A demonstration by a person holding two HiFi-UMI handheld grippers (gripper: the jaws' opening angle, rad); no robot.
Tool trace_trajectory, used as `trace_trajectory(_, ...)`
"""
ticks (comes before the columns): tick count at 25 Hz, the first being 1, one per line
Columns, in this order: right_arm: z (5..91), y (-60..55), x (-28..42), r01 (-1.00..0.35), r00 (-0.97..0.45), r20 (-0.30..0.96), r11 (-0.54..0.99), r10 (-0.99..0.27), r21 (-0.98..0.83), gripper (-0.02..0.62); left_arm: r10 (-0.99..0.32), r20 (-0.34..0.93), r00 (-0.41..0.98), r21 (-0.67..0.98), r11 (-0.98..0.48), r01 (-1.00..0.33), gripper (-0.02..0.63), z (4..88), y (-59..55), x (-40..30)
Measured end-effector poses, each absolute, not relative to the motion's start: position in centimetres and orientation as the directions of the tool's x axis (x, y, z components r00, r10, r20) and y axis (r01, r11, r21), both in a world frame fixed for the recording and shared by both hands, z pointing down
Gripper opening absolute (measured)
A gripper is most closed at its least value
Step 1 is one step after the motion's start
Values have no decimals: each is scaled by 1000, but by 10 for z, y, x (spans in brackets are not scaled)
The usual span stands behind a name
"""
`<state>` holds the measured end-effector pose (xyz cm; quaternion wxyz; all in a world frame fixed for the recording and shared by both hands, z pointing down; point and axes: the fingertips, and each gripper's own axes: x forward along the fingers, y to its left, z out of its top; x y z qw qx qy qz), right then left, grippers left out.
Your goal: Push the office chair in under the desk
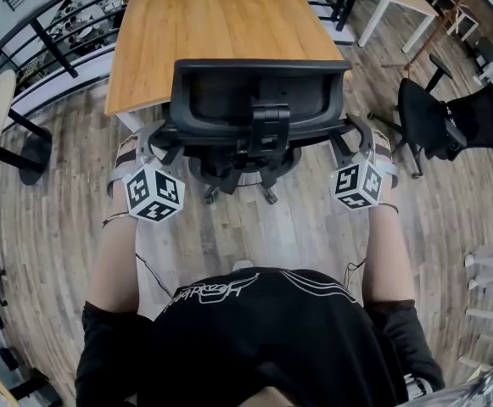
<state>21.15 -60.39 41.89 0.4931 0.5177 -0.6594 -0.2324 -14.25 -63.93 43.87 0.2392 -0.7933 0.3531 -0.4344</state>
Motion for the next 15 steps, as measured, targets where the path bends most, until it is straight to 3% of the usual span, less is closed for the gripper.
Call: trace_trajectory(15,427,-628,213,-455,-29,361,334,-932,826,252,-792,521,317,-697,-609,-378,249,449,-662,-142)
